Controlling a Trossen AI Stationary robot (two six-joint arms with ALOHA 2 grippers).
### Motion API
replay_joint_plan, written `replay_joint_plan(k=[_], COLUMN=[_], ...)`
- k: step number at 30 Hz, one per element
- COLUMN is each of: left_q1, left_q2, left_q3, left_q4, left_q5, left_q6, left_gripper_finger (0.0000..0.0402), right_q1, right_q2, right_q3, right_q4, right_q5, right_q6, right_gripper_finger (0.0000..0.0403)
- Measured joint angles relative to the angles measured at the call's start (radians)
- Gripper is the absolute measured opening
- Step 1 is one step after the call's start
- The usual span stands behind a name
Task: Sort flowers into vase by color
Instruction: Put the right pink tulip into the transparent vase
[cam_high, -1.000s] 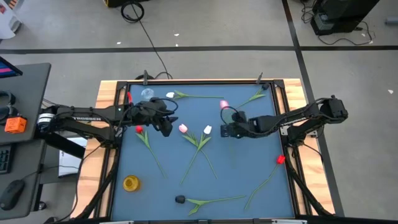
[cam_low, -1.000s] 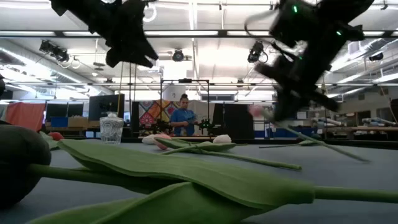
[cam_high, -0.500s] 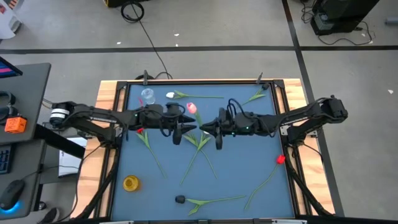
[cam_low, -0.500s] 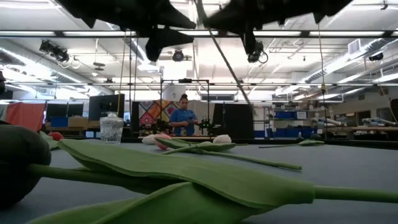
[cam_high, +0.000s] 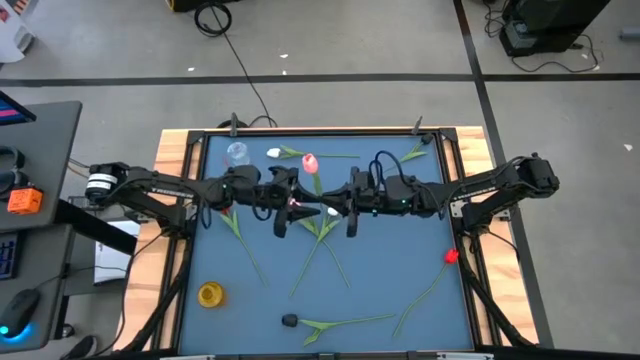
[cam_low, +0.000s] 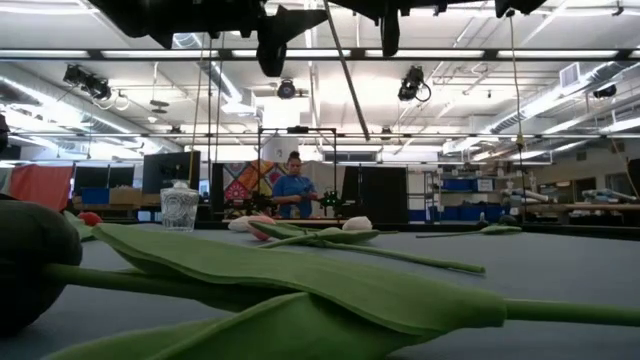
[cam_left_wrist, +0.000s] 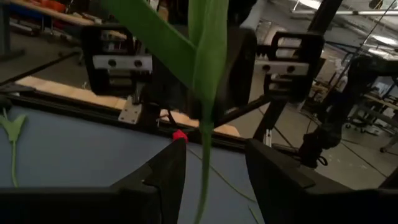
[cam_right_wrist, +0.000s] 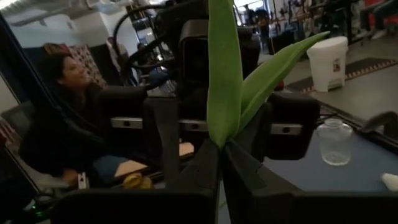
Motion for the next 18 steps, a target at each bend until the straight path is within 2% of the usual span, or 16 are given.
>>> replay_joint_plan(k=[6, 18], left_q1=[0.000, 0.013], left_q2=[0.000, 0.000], left_q3=[0.000, 0.000], left_q4=[0.003, 0.055], left_q5=[0.065, 0.087], left_q6=[-0.002, 0.001], left_gripper_finger=[0.0166, 0.0089], right_q1=[0.000, 0.011], right_q2=[0.000, 0.000], right_q3=[0.000, 0.000], right_q4=[0.024, 0.039], right_q5=[-0.003, -0.022], right_q6=[-0.003, -0.006], right_gripper_finger=[0.0023, 0.0023])
